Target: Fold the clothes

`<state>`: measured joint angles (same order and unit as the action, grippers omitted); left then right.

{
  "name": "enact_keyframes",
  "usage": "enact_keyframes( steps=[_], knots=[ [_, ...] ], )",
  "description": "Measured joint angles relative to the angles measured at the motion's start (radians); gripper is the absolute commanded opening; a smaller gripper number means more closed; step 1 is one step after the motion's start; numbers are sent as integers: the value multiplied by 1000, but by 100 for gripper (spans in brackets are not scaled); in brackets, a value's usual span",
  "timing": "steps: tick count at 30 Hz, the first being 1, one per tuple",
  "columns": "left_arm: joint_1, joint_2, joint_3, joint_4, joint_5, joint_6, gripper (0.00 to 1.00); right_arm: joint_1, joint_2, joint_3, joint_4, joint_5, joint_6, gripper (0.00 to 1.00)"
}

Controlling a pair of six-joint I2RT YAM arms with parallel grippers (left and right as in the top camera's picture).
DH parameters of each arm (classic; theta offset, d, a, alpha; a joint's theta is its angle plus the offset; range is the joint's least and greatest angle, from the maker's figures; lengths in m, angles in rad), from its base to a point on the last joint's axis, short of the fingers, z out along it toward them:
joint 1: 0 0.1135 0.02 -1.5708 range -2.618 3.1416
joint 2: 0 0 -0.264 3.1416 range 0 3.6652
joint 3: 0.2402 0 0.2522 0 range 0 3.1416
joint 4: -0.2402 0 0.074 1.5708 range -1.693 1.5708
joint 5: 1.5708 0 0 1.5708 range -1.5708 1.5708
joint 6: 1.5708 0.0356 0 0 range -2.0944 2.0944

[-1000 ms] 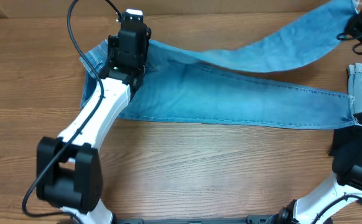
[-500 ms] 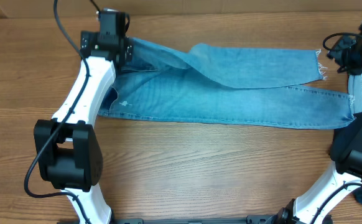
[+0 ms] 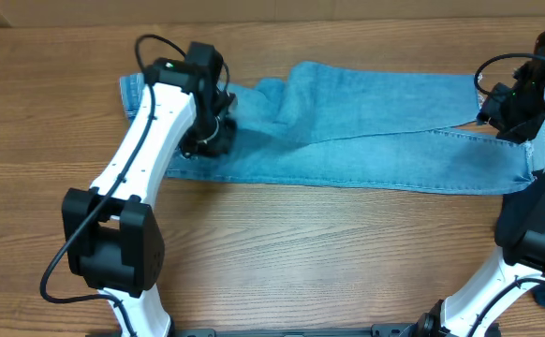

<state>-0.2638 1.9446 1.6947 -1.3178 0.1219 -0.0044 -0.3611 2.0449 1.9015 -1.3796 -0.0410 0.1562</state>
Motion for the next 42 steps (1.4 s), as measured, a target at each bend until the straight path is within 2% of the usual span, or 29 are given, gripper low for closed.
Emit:
enact_keyframes(
  steps=[3, 5, 8, 10, 11, 13, 14, 15, 18, 19, 20, 24, 25, 28, 30, 31, 32, 36, 40, 42],
  knots=[
    [-45, -2, -32, -35, 25, 0, 4, 2, 0, -2, 0, -3, 0, 49],
    [-57, -5, -77, 66, 8, -1, 4, 2, 0, -4, 0, -6, 0, 49],
    [-62, -13, -213, 362, -55, -1, 4, 2, 0, -5, -2, -10, 0, 49],
    [-59, 0, -275, 614, -155, -1, 6, 2, 0, -6, -1, -23, -1, 49],
    [-56, 7, -294, 828, -229, -2, 10, 2, 0, -6, -2, -30, 0, 47],
    [-46, 22, -293, 1207, -348, -8, 12, 2, 0, -7, -29, -44, -2, 46],
    [-34, 25, -276, 1295, -385, -27, 9, 2, 0, -7, -46, -52, -2, 46],
    [-15, 25, -242, 1300, -409, -55, 6, 2, 0, -7, -57, -57, -1, 46],
    [55, 47, -102, 1061, -394, -127, 4, 2, 0, -7, -53, -62, -2, 46],
    [70, 50, -76, 1001, -386, -138, 13, 2, 0, -7, -52, -64, -2, 46],
    [86, 54, -41, 899, -377, -147, 41, 2, 0, -7, -53, -68, -2, 46],
    [73, 55, 44, 575, -308, -152, 34, 2, 0, -7, -75, -76, -3, 46],
    [64, 53, 48, 492, -276, -153, 29, 2, 0, -8, -78, -76, -3, 46],
    [41, 52, 48, 405, -206, -151, 22, 2, 0, -8, -79, -76, -3, 46],
    [34, 52, 39, 456, -185, -150, 15, 2, 0, -8, -79, -76, -3, 46],
    [34, 51, 25, 504, -180, -150, 7, 2, 0, -8, -80, -77, -3, 46],
    [34, 49, -2, 558, -175, -151, 4, 2, 0, -8, -85, -77, -3, 46],
    [34, 80, -121, 806, -171, -150, 4, 2, 0, -8, -91, -82, -3, 46],
    [51, 255, -85, 969, -192, -148, 5, 2, 0, -8, -99, -83, -3, 46],
    [74, 328, -23, 1077, -199, -148, 11, 2, 0, -8, -102, -82, -3, 46]
  ],
)
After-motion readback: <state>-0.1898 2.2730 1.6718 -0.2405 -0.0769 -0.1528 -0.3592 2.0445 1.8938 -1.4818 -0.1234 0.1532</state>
